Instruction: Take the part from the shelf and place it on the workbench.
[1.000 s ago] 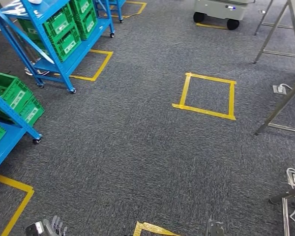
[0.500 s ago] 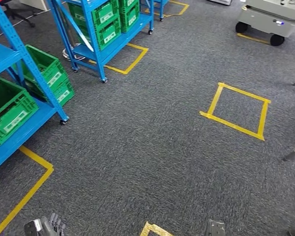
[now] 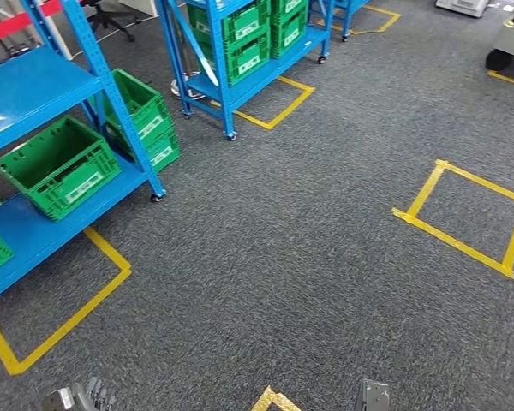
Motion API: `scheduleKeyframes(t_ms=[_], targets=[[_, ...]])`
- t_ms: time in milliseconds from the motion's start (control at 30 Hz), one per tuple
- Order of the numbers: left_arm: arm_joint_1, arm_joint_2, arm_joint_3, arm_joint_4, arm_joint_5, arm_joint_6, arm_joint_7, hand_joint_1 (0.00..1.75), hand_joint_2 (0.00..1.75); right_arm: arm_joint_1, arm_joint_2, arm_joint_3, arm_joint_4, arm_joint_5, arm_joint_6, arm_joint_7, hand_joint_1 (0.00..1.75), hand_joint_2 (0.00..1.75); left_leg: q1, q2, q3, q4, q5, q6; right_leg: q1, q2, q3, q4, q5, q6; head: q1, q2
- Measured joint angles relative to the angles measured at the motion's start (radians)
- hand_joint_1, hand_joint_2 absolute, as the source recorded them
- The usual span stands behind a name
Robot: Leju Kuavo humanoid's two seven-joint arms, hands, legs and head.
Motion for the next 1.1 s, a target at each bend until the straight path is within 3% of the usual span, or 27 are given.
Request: scheduleKeyframes(t_ms=[33,67,100,167,233,267,333,400,467,533,567,600,633,700,767,800,833,867,900,933,1000,1033,1067,1100], targets=[[0.000,0.000,0.000,0.000,-0.001,0.000,0.000,0.00,0.00,0.001,0.000,0.000,0.000,0.000,-0.002,0.000,0.00,0.00,0.000,0.009,-0.022,0.052,-0.018,-0.002,0.001,-0.017,-0.001,0.000,0.000,0.000,0.000,0.000],[0.001,-0.001,0.000,0.000,-0.001,0.001,0.000,0.00,0.00,0.001,0.000,0.000,0.000,0.000,-0.003,0.000,0.00,0.00,0.001,0.013,-0.027,0.071,-0.017,-0.002,0.002,-0.034,-0.001,0.000,-0.001,0.000,0.000,0.000],[0.002,0.000,0.000,0.000,-0.002,0.002,0.000,0.00,0.00,0.000,0.000,0.000,0.000,0.000,-0.005,0.000,0.00,0.00,0.001,0.016,-0.011,0.050,0.002,-0.003,0.002,-0.048,-0.001,0.000,-0.001,0.000,-0.001,0.000],[0.002,0.001,0.000,0.000,-0.002,0.002,0.000,0.00,0.00,-0.003,0.000,0.001,0.000,0.001,-0.006,0.000,0.00,0.00,-0.001,0.049,0.066,-0.078,0.063,-0.001,0.003,-0.074,0.002,0.001,-0.003,0.004,-0.001,0.000],[-0.003,0.001,0.000,0.000,-0.002,0.003,0.000,0.00,0.00,-0.005,0.000,0.001,0.001,0.002,-0.009,0.000,0.00,0.00,-0.005,0.085,0.126,-0.190,0.096,0.008,0.010,-0.096,0.004,0.005,-0.009,0.012,-0.001,0.000],[-0.004,0.001,0.000,0.000,-0.002,0.003,0.000,0.00,0.00,-0.006,0.000,0.001,0.001,0.002,-0.010,0.000,0.00,0.00,-0.007,0.092,0.136,-0.211,0.097,0.013,0.013,-0.106,0.005,0.006,-0.012,0.016,0.001,0.000],[-0.002,0.000,0.000,0.000,-0.002,0.003,0.000,0.00,0.00,-0.009,0.000,0.002,0.001,0.002,-0.011,0.000,0.00,0.00,-0.008,0.071,0.132,-0.215,0.098,0.027,0.013,-0.120,0.009,0.006,-0.015,0.026,0.004,0.000],[0.001,0.001,0.000,-0.001,-0.002,0.003,0.000,0.00,0.00,-0.012,0.000,0.005,0.001,0.003,-0.012,0.000,0.00,0.00,-0.004,0.049,0.131,-0.216,0.101,0.040,0.007,-0.083,-0.002,0.035,-0.038,0.038,0.006,0.000],[-0.002,0.002,0.001,-0.002,-0.002,0.004,0.000,0.00,0.00,-0.010,0.000,0.006,0.001,0.003,-0.012,0.000,0.00,0.00,-0.001,0.027,0.129,-0.217,0.104,0.049,0.004,-0.023,-0.050,0.144,-0.099,0.046,0.010,0.000],[-0.003,0.001,0.000,-0.002,-0.002,0.003,0.000,0.00,0.00,-0.007,0.000,0.006,0.001,0.002,-0.012,0.000,0.00,0.00,-0.001,0.001,0.127,-0.216,0.106,0.053,0.003,-0.002,-0.114,0.277,-0.152,0.047,0.013,0.000],[-0.002,0.001,0.000,-0.002,-0.002,0.003,0.000,0.00,0.00,-0.007,0.000,0.006,0.002,0.002,-0.012,0.001,0.00,0.00,-0.001,-0.013,0.127,-0.216,0.107,0.054,0.003,0.000,-0.129,0.304,-0.153,0.046,0.014,0.000],[-0.001,0.001,0.000,-0.002,-0.002,0.003,0.000,0.00,0.00,-0.007,0.000,0.006,0.002,0.002,-0.012,0.001,0.00,0.00,-0.001,-0.029,0.127,-0.216,0.108,0.053,0.003,0.002,-0.125,0.290,-0.133,0.044,0.014,0.000],[0.000,0.001,0.000,-0.002,-0.002,0.003,0.000,0.00,0.00,-0.007,0.000,0.006,0.002,0.002,-0.012,0.001,0.00,0.00,0.000,-0.044,0.128,-0.216,0.109,0.051,0.002,0.008,-0.102,0.237,-0.098,0.042,0.015,0.000],[-0.001,0.001,0.000,-0.002,-0.002,0.003,0.000,0.00,0.00,-0.008,0.000,0.006,0.002,0.002,-0.012,0.001,0.00,0.00,0.001,-0.073,0.126,-0.213,0.111,0.044,-0.004,0.056,-0.036,0.093,-0.032,0.039,0.016,0.000],[-0.002,0.001,0.000,-0.002,-0.002,0.003,0.000,0.00,0.00,-0.009,0.000,0.006,0.003,0.002,-0.012,0.001,0.00,0.00,0.002,-0.097,0.118,-0.212,0.115,0.032,-0.008,0.098,-0.002,0.020,-0.014,0.036,0.016,0.000],[0.000,0.001,0.000,-0.002,-0.002,0.003,0.000,0.00,0.00,-0.009,0.000,0.006,0.003,0.002,-0.012,0.001,0.00,0.00,0.004,-0.108,0.113,-0.213,0.119,0.024,-0.007,0.100,0.000,0.016,-0.016,0.033,0.016,0.000],[0.002,0.001,0.000,-0.002,-0.002,0.003,0.000,0.00,0.00,-0.010,0.000,0.006,0.003,0.002,-0.012,0.001,0.00,0.00,0.007,-0.120,0.109,-0.215,0.123,0.016,-0.005,0.087,0.001,0.017,-0.013,0.027,0.016,0.000],[0.004,0.001,0.000,-0.002,-0.002,0.003,0.000,0.00,0.00,-0.010,0.000,0.006,0.003,0.002,-0.013,0.001,0.00,0.00,0.008,-0.115,0.106,-0.213,0.123,0.010,-0.005,0.075,0.003,0.015,-0.009,0.021,0.016,0.000],[0.005,0.001,0.000,-0.002,-0.002,0.004,0.000,0.00,0.00,-0.011,0.000,0.006,0.003,0.002,-0.013,0.001,0.00,0.00,0.006,-0.094,0.098,-0.200,0.113,0.005,-0.005,0.061,0.004,0.011,-0.006,0.014,0.013,0.000],[0.004,0.001,0.000,-0.002,-0.002,0.004,0.000,0.00,0.00,-0.011,0.000,0.006,0.003,0.003,-0.013,0.001,0.00,0.00,0.004,-0.063,0.080,-0.165,0.090,0.001,-0.006,0.045,0.005,0.007,-0.003,0.008,0.008,0.000],[0.000,0.000,0.000,-0.002,-0.003,0.005,0.000,0.00,0.00,-0.008,0.000,0.006,0.004,0.007,-0.017,0.000,0.00,0.00,0.001,-0.001,0.019,-0.038,0.023,-0.005,-0.003,0.010,0.004,0.005,-0.003,0.001,0.000,0.000],[-0.001,0.000,0.000,-0.002,-0.004,0.006,0.000,0.00,0.00,-0.007,0.000,0.006,0.005,0.009,-0.021,0.000,0.00,0.00,0.001,0.009,-0.012,0.027,-0.004,-0.007,-0.001,-0.008,0.003,0.005,-0.004,0.000,-0.001,0.000],[-0.001,-0.001,-0.001,-0.002,-0.004,0.006,0.000,0.00,0.00,-0.007,0.000,0.007,0.005,0.011,-0.024,0.001,0.00,0.00,0.002,0.013,-0.028,0.066,-0.013,-0.008,0.000,-0.024,0.003,0.005,-0.004,0.000,-0.001,0.000],[0.000,-0.001,0.000,-0.002,-0.004,0.007,0.000,0.00,0.00,-0.007,0.000,0.007,0.006,0.012,-0.027,0.001,0.00,0.00,0.002,0.014,-0.027,0.069,-0.003,-0.008,0.000,-0.039,0.003,0.005,-0.005,-0.001,-0.001,0.000]])
